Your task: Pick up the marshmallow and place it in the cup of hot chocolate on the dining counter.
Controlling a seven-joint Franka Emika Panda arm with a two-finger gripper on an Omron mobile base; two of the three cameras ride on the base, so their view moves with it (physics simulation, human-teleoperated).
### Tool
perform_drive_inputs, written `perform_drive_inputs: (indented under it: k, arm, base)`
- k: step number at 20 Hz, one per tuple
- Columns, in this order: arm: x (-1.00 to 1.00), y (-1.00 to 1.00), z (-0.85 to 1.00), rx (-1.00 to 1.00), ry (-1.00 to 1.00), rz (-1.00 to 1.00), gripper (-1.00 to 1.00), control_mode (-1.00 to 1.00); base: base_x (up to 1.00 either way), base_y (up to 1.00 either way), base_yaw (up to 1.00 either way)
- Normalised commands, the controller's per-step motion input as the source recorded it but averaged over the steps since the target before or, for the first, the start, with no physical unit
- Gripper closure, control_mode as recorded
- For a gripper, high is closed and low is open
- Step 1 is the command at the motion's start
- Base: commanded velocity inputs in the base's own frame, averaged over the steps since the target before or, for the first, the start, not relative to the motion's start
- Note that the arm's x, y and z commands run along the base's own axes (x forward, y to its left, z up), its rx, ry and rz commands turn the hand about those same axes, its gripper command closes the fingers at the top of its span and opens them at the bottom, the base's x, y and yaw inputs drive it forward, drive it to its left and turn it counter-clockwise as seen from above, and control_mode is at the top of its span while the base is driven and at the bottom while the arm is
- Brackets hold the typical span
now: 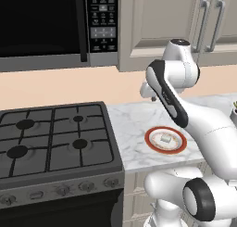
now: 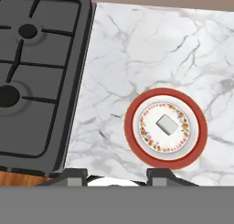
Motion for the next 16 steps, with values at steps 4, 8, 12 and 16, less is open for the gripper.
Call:
perform_drive_inputs:
  k: [4, 8, 12, 16]
  arm:
    - [-0.08, -0.18, -0.26, 0.00, -0.01, 0.08, -1.00, -1.00]
    - [-0.22, -0.67, -0.40, -0.02, 0.00, 0.25, -1.00, -1.00]
    - [-0.06, -0.68, -0.44, -0.03, 0.00, 0.30, -1.00, -1.00]
    - [0.00, -0.16, -0.52, -0.13, 0.00, 0.23, -1.00, -1.00]
  base:
    - [0.00, 0.00, 0.00]
    - [0.00, 0.00, 0.00]
    - [0.00, 0.00, 0.00]
    - [0.00, 0.00, 0.00]
